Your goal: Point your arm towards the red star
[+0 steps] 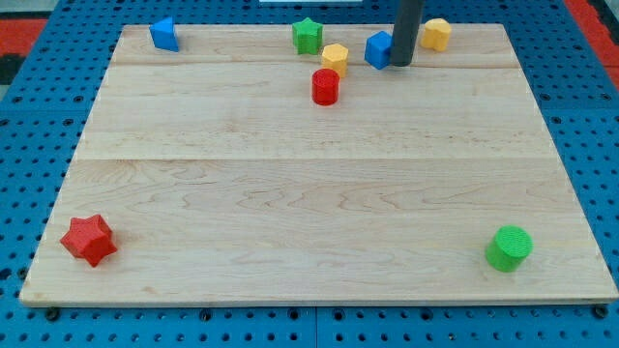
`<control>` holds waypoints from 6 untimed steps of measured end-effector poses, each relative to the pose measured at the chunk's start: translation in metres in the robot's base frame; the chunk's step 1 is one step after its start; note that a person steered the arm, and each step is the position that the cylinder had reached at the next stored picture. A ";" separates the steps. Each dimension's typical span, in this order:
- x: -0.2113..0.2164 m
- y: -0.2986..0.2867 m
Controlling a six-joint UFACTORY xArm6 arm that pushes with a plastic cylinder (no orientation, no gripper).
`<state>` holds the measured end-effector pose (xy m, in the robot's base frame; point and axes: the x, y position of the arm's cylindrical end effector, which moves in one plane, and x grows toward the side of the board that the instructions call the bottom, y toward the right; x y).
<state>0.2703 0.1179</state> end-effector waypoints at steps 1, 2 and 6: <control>0.016 0.011; 0.064 0.030; 0.348 -0.225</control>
